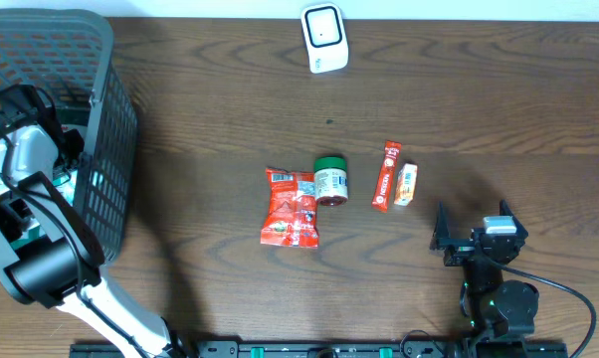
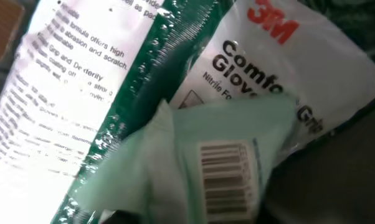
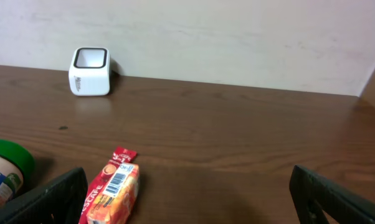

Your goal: Scan the item barcode

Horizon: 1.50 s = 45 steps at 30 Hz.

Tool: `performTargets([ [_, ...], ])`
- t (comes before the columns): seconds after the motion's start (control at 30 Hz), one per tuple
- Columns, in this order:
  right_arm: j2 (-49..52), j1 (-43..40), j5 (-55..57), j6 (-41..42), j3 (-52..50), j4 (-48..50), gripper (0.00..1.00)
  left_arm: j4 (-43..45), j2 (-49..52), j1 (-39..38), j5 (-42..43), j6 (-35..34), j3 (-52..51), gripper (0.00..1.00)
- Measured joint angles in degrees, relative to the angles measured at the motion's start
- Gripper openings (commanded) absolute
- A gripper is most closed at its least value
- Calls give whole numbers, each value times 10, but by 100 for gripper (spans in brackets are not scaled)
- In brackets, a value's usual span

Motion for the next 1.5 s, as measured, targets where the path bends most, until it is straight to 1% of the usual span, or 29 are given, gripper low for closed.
performTargets([
  [0.23,0,0,0,0,0,0,99,-40,3,1,5,1,27,7],
  [0.33,0,0,0,0,0,0,99,-63,-7,4,10,-9,26,7],
  [0.4,0,0,0,0,0,0,99,-65,-20,6,13,-17,17,17],
  [0.47,0,0,0,0,0,0,99,-61,-41,7,13,-20,9,37],
  [0.5,0,0,0,0,0,0,99,-55,-52,7,12,-19,8,43],
  [0.6,0,0,0,0,0,0,99,-32,-84,8,7,-21,8,46],
  [0.63,0,0,0,0,0,0,99,-29,-91,9,6,-16,8,51],
  [0.67,0,0,0,0,0,0,99,-27,-95,9,6,-11,8,62],
  [0.7,0,0,0,0,0,0,99,-25,-95,9,6,-4,8,68],
  [0.73,0,0,0,0,0,0,99,-21,-93,9,4,3,8,73],
  [0.8,0,0,0,0,0,0,99,-10,-83,10,4,13,7,79],
  [0.87,0,0,0,0,0,0,99,-2,-68,10,3,22,7,80],
  [0.93,0,0,0,0,0,0,99,-1,-49,10,4,33,7,85],
  [1.1,0,0,0,0,0,0,99,10,-4,11,6,52,10,90],
  [1.17,0,0,0,0,0,0,99,13,0,11,7,61,12,98],
  [1.2,0,0,0,0,0,0,99,17,0,11,7,65,14,100],
  [1.5,0,0,0,0,0,0,99,20,5,16,43,108,20,100],
])
